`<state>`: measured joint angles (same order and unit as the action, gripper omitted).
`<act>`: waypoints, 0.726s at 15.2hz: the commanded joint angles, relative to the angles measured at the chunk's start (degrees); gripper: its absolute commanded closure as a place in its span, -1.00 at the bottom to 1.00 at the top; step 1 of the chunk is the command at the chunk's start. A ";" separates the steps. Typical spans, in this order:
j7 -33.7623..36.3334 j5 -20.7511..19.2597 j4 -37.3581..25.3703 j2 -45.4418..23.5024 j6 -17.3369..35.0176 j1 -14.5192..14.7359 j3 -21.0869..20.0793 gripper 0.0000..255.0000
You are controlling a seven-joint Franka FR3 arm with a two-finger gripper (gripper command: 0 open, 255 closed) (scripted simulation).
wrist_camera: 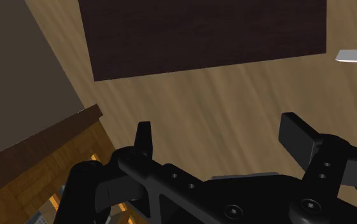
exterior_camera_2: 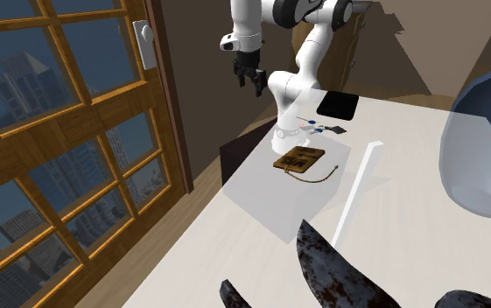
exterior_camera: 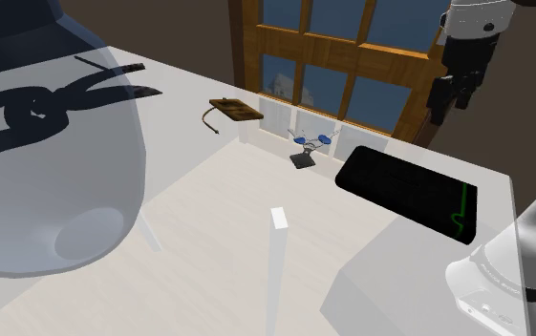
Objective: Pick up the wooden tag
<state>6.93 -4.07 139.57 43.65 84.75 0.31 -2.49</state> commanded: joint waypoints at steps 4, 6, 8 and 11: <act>-0.20 1.95 -2.94 -5.08 3.19 1.54 -1.06 -1.00; -0.41 3.13 -5.13 -8.44 5.08 2.53 -1.76 -1.00; -0.67 4.23 -7.52 -11.77 6.78 3.45 -2.48 -1.00; -1.12 5.71 -11.43 -16.69 8.96 4.77 -3.57 -1.00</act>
<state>5.93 1.08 129.37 28.46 93.03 4.58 -5.67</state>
